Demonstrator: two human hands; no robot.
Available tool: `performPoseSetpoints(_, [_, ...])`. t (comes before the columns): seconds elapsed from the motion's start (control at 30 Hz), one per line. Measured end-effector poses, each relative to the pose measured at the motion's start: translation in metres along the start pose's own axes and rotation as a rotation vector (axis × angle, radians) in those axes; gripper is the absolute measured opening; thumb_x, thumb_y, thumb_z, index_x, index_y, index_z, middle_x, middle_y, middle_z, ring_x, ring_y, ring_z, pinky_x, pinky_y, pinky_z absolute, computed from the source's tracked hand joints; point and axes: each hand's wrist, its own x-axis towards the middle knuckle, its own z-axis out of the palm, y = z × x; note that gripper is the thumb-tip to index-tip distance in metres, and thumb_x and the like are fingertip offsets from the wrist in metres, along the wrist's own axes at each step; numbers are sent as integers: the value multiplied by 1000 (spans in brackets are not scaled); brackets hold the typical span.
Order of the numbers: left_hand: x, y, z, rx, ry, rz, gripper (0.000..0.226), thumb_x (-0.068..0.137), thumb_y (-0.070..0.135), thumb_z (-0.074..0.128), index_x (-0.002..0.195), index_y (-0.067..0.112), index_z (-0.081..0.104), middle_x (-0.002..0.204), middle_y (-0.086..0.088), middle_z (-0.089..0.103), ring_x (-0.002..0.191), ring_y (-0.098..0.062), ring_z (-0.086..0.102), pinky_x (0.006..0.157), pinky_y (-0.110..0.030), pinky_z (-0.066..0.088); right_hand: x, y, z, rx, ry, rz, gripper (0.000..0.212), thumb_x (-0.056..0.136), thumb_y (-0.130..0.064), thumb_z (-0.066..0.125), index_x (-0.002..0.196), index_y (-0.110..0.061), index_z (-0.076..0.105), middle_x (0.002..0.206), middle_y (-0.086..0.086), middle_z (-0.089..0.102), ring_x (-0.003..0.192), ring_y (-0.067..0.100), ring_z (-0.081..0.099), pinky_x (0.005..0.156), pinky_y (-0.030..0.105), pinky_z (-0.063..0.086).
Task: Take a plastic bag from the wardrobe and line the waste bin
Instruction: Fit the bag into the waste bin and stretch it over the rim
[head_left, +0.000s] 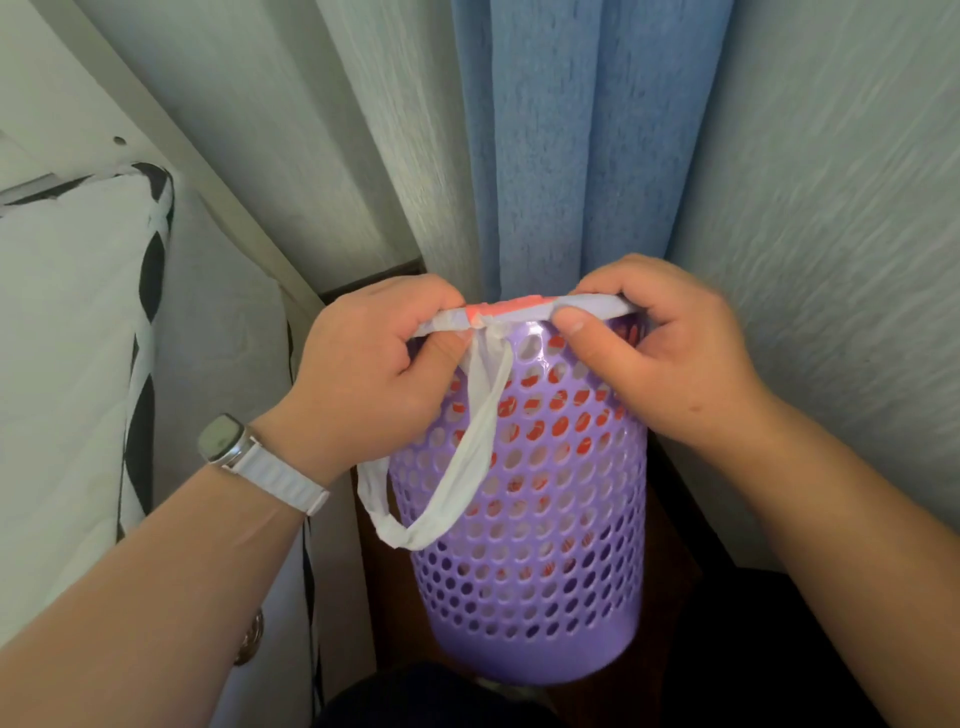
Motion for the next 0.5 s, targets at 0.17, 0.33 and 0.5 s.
performPoseSetpoints(0.17, [-1, 0, 1, 5, 38, -10, 19, 92, 19, 54, 82, 7, 65, 70, 2, 58, 64, -16, 53, 61, -28, 41, -3, 1, 2, 11, 3, 25, 33, 85, -48, 62, 80, -16, 63, 71, -9, 55, 67, 12, 52, 63, 28, 41])
performPoseSetpoints(0.33, [0, -1, -1, -26, -18, 11, 18, 91, 20, 54, 86, 8, 67, 74, -1, 63, 69, -18, 58, 64, -32, 47, -4, 4, 3, -72, -6, -30, 31, 84, -45, 65, 79, -15, 62, 71, -4, 56, 68, 11, 48, 62, 30, 40])
performPoseSetpoints(0.5, [2, 0, -5, -104, -65, 44, 24, 88, 24, 57, 102, 9, 69, 82, -3, 66, 74, -20, 61, 69, -31, 48, -5, 2, 6, -174, 20, -69, 33, 84, -48, 65, 78, -16, 63, 68, -6, 54, 66, 13, 49, 61, 36, 42])
